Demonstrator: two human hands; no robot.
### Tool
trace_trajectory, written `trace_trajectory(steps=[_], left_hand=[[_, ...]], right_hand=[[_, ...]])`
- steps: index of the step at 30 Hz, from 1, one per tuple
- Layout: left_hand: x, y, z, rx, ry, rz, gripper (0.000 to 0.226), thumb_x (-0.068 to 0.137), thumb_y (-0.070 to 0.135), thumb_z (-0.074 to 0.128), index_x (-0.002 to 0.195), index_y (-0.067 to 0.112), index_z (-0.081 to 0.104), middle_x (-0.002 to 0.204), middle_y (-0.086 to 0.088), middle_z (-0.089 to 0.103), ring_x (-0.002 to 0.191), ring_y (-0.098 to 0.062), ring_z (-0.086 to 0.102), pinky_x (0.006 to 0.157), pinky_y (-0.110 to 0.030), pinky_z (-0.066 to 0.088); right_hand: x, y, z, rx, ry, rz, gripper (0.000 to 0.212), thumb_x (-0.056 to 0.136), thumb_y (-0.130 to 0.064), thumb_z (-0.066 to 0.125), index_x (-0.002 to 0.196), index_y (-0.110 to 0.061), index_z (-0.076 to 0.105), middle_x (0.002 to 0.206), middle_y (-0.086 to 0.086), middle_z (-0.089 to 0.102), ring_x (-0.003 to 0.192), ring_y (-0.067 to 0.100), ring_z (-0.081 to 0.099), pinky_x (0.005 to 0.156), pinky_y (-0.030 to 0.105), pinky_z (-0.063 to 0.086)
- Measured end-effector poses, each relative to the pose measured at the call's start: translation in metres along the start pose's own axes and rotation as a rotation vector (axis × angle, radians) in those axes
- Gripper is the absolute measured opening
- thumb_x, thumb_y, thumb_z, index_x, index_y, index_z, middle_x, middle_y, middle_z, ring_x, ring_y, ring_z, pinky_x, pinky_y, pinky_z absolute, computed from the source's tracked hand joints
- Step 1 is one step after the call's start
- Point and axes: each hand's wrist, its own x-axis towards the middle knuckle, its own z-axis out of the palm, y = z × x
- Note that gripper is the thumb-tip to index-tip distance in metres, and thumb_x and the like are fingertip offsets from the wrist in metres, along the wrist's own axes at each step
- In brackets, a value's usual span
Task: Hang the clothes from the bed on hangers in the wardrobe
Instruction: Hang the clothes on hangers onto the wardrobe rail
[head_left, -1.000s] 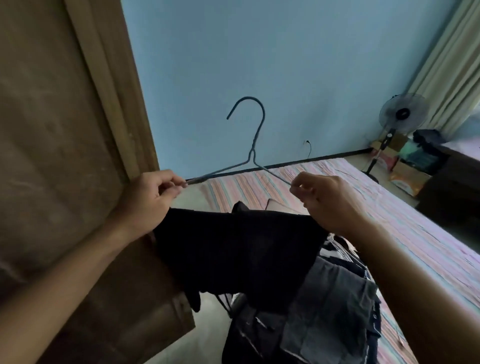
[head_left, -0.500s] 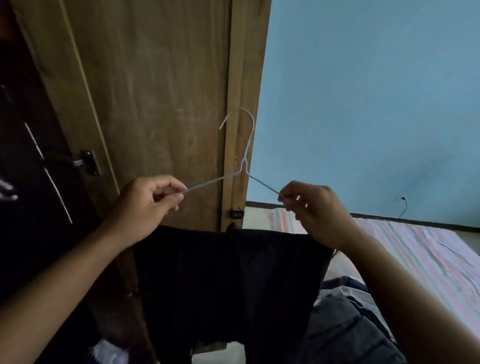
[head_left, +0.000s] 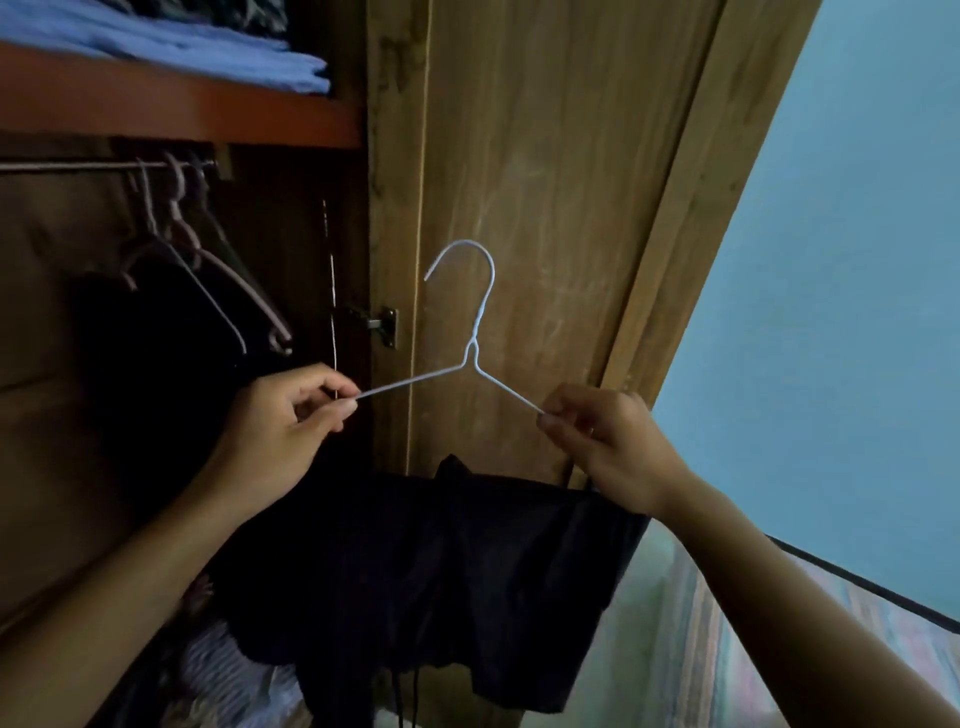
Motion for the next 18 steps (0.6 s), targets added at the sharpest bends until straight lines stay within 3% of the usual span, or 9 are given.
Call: trace_trajectory(steps=[6,14,18], left_hand=[[0.001,-0.026,-0.043,0.038,0.141,-0.018,0.025,0.088,0.006,0.067,0.082,0.03,0.068,0.072,0.004,0.067,0.066,-0.01,0.064,0.062,-0.017,0.046],[0.016,-0.074,-0.111,0.116,0.206,-0.009,0.022,0.088,0.002,0.067,0.084,0.024,0.069,0.077,0.004,0.069,0.074,-0.007,0.065,0.069,-0.014,0.046],[0.029,-0.102,-0.145,0.151,0.256,-0.011,0.027,0.088,-0.001,0.066,0.083,0.025,0.068,0.083,0.018,0.069,0.073,0.002,0.062,0.069,-0.009,0.043]], right_hand=[[0.042,-0.03,0.029,0.062,-0.028,-0.076,0.012,0.095,-0.026,0.062,0.083,-0.026,0.064,0.067,-0.007,0.064,0.064,0.01,0.061,0.065,0.033,0.049],[0.09,-0.085,0.081,0.248,-0.067,-0.083,0.009,0.088,-0.029,0.065,0.079,-0.028,0.068,0.066,-0.008,0.064,0.064,0.011,0.062,0.07,0.043,0.054],[0.117,-0.12,0.112,0.439,-0.142,-0.095,0.012,0.087,-0.02,0.062,0.088,-0.021,0.073,0.063,0.0,0.065,0.057,0.013,0.059,0.059,0.035,0.049]])
